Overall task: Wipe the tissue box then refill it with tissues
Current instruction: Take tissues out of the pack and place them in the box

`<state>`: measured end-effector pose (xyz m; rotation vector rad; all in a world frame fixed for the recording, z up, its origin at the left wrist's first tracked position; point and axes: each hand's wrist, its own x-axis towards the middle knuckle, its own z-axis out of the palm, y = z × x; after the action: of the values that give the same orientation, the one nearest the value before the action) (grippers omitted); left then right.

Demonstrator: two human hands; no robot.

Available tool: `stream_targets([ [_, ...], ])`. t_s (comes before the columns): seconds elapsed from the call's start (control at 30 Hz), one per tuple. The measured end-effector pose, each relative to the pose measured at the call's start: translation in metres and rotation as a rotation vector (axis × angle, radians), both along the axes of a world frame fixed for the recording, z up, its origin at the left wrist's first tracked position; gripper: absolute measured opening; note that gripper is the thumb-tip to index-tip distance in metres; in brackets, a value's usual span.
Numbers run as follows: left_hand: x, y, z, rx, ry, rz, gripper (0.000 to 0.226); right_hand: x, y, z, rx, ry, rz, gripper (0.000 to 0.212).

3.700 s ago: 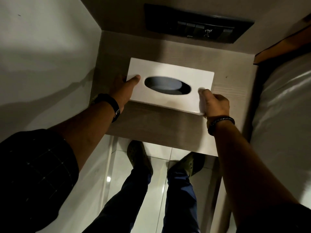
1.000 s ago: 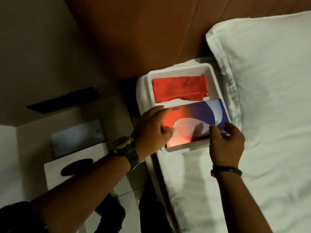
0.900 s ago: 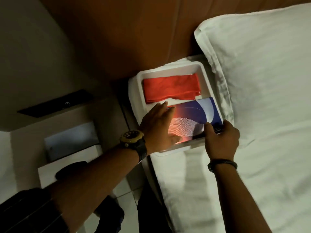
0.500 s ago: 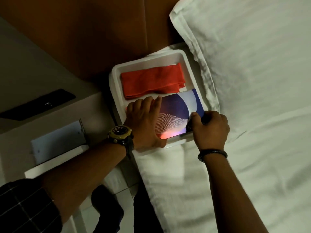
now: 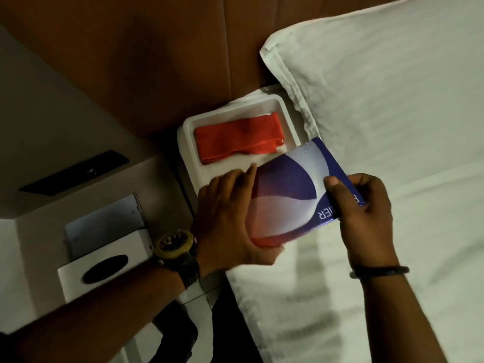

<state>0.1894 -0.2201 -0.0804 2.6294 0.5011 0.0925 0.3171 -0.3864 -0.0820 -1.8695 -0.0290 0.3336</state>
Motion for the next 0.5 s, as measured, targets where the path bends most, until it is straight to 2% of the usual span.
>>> stream_targets([
  [0.07, -0.016, -0.019, 0.006, -0.138, 0.033, 0.015, 0.135, -0.005, -0.013, 0.023, -0.022, -0.033, 0.078, 0.028],
  [0.13, -0.029, -0.035, 0.011, -0.406, 0.102, 0.057, 0.132, -0.012, -0.025, 0.040, -0.024, -0.028, 0.234, 0.025],
  [0.27, -0.037, -0.037, 0.001, -1.106, 0.171, 0.151, 0.082, -0.024, -0.035, 0.047, 0.040, 0.151, 0.597, 0.022],
  [0.3, -0.039, -0.032, -0.004, -1.267, 0.197, 0.163, 0.075, -0.025, -0.035, 0.044, 0.040, 0.210, 0.662, 0.022],
  [0.33, -0.041, -0.027, -0.008, -1.399, 0.238, 0.189, 0.077, -0.025, -0.034, 0.040, 0.033, 0.264, 0.710, 0.023],
  [0.4, -0.047, -0.021, -0.015, -1.530, 0.331, 0.283, 0.089, -0.023, -0.030, 0.029, 0.013, 0.342, 0.756, 0.026],
  [0.5, -0.055, -0.031, -0.029, -1.512, 0.312, 0.460, 0.072, -0.021, -0.021, 0.008, -0.088, 0.317, 0.735, 0.033],
])
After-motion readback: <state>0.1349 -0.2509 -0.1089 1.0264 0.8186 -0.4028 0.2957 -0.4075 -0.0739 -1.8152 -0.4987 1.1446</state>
